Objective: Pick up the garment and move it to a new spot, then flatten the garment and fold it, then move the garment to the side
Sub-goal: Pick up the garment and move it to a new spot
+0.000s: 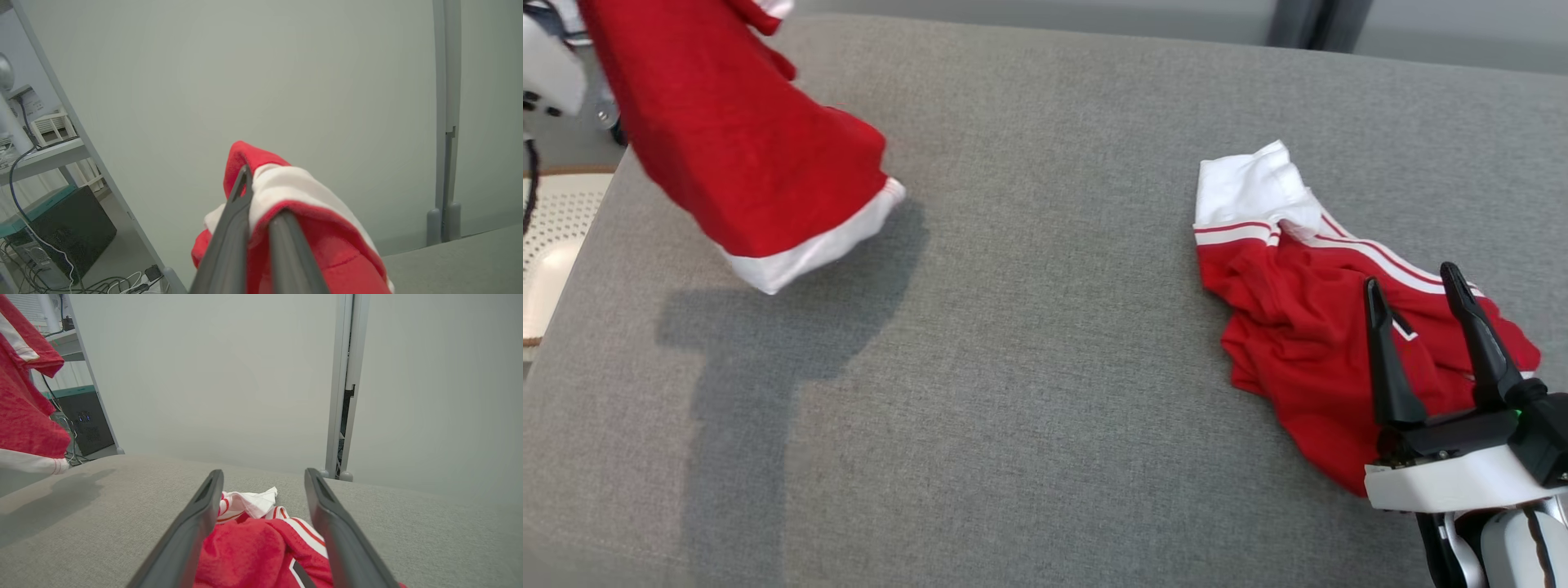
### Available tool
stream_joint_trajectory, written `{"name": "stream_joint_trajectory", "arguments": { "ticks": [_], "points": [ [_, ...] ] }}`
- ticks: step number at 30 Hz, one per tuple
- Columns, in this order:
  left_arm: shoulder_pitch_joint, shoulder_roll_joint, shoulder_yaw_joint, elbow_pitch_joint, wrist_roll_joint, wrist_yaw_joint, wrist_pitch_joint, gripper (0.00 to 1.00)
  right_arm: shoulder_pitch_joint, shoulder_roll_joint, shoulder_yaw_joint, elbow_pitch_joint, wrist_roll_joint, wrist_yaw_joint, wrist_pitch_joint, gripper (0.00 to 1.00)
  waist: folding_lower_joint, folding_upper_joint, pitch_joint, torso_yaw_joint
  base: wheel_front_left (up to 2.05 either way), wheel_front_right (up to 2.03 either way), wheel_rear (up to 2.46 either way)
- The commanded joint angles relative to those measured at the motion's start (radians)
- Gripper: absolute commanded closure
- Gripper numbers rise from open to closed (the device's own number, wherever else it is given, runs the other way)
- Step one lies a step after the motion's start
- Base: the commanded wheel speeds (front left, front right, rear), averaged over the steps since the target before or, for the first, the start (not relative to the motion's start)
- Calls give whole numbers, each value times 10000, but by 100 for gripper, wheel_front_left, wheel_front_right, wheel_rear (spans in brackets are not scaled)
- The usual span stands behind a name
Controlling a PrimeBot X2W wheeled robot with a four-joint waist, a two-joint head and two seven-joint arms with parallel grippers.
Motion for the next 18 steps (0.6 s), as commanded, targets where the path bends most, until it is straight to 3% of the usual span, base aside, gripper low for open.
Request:
{"name": "stream_joint_trajectory", "arguments": {
  "ticks": [1,10,18],
  "points": [
    [65,-14,47,-4,-10,35,-57,100,25,-87,-10,-46,-86,16,30,0,0,0,109,92,0,0,0],
    [477,782,306,399,-25,238,-343,100,94,-386,11,-690,-90,16,379,0,0,0,467,-185,0,0,0],
    [1710,226,450,1584,-674,186,-752,100,189,-566,24,-1474,-203,16,772,0,0,0,790,-656,0,0,0]
  ]
}}
